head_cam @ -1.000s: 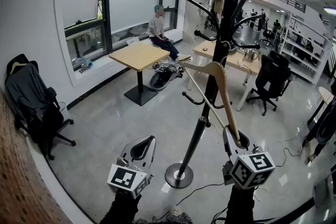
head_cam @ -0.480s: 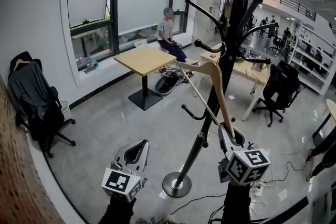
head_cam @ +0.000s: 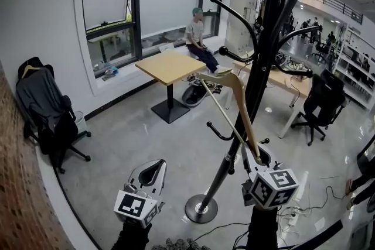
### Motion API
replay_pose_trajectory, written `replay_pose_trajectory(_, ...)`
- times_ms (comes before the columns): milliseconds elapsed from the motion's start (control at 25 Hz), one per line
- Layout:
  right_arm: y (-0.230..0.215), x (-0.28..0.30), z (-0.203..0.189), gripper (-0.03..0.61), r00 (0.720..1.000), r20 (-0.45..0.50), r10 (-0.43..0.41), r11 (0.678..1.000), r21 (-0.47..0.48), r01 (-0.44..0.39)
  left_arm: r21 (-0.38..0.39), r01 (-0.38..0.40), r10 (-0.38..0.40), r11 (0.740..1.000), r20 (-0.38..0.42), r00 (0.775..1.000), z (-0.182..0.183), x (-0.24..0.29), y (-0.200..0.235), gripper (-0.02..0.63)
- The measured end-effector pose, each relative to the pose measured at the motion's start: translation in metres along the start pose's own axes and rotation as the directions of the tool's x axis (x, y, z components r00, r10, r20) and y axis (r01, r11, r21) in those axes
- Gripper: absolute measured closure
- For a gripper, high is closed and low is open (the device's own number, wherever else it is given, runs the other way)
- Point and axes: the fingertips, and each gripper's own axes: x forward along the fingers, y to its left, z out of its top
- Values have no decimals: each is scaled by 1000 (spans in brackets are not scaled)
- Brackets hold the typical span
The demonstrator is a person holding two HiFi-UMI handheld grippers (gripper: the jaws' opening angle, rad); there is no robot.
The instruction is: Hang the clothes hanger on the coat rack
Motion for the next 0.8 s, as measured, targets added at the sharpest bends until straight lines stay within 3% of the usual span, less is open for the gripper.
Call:
replay_pose_trajectory(360, -1, -1, -7, 529, 1000, 0, 21, 1000, 14, -21, 8, 2, -2, 1000, -13, 1000, -2, 3, -5, 606)
replay_pose_trajectory(800, 0, -12, -17, 528, 999, -36, -24, 999, -40, 22, -28, 16, -16, 999, -7, 1000, -4, -15, -4, 606)
